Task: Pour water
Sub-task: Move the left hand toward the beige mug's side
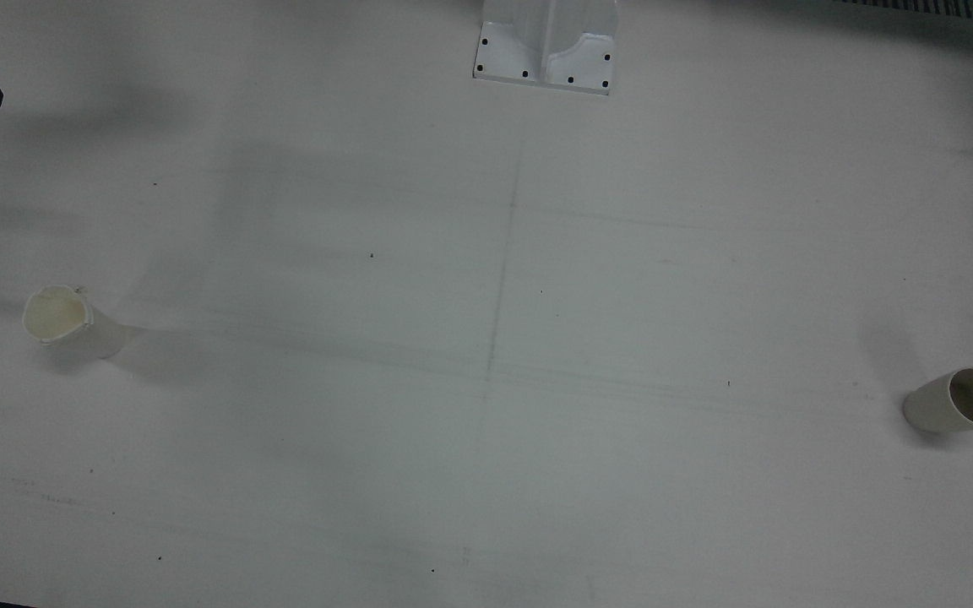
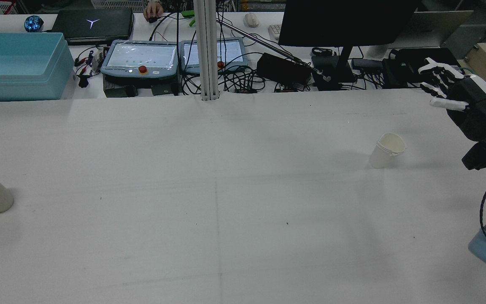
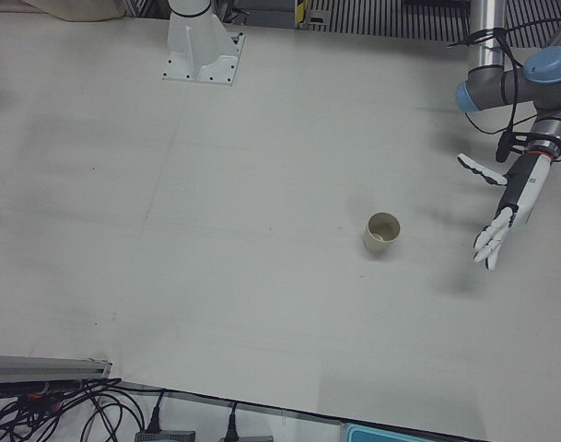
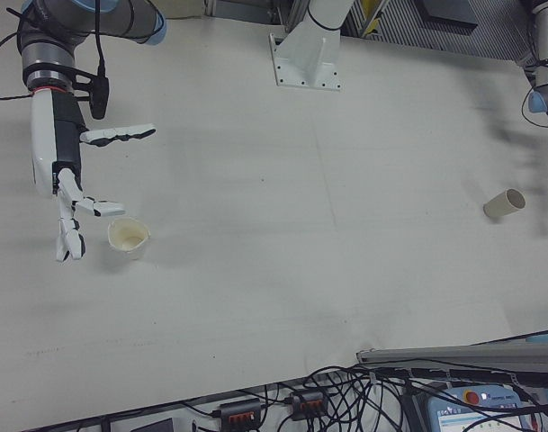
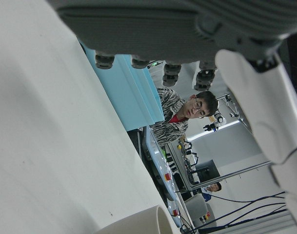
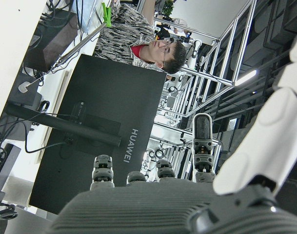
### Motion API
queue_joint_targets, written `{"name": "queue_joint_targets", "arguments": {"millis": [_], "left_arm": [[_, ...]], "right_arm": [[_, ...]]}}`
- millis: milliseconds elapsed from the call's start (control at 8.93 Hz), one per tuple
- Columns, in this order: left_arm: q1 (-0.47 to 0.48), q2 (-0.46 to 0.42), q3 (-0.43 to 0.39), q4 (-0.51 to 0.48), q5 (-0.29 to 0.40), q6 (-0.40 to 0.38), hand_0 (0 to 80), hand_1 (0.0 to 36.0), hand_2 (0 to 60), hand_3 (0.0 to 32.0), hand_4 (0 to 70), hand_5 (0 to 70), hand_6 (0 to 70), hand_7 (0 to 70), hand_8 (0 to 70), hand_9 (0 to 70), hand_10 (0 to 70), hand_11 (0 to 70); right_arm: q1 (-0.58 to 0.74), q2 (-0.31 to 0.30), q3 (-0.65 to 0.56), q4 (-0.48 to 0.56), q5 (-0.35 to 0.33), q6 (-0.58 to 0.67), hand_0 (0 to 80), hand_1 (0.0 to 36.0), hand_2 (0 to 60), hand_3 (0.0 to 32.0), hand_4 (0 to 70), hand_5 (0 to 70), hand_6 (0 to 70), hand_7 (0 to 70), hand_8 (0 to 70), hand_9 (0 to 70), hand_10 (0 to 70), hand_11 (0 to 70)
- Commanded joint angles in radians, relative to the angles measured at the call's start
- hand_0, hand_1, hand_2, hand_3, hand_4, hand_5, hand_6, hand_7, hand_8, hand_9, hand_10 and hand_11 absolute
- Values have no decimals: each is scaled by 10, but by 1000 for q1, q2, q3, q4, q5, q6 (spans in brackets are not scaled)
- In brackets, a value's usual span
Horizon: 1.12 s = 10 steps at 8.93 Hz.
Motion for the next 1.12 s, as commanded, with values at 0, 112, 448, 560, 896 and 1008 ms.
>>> {"name": "queue_joint_targets", "arguments": {"millis": [0,112,448,560,896,1008], "left_arm": [[72,-38,7,43,0,87,486,105,7,154,101,0,0,80,0,2,6,26],[87,-53,8,55,-3,124,473,88,19,148,114,0,0,80,0,2,0,14],[121,-79,33,52,-43,115,377,6,2,152,124,0,0,79,0,1,0,0],[123,-90,34,54,-49,121,369,3,1,158,119,0,0,77,0,1,0,0],[246,-93,110,-7,-192,163,398,23,18,166,121,0,0,80,0,2,0,0],[296,-93,126,-24,-277,163,391,22,20,162,109,0,0,71,0,0,0,0]], "right_arm": [[-16,-4,-2,-5,-3,2,501,191,168,0,5,557,46,101,7,10,61,109],[-16,-35,-5,-2,-1,4,501,184,149,0,6,652,54,115,10,12,56,101],[-9,-95,-21,65,0,10,459,112,66,0,0,425,22,49,1,0,46,81],[-9,-95,-20,66,0,10,456,107,65,0,0,403,24,49,1,0,50,86],[-12,-84,-18,66,2,8,460,114,74,0,2,473,36,71,2,0,37,68],[-11,-86,-18,66,0,10,462,115,82,0,17,504,43,84,2,2,35,64]]}}
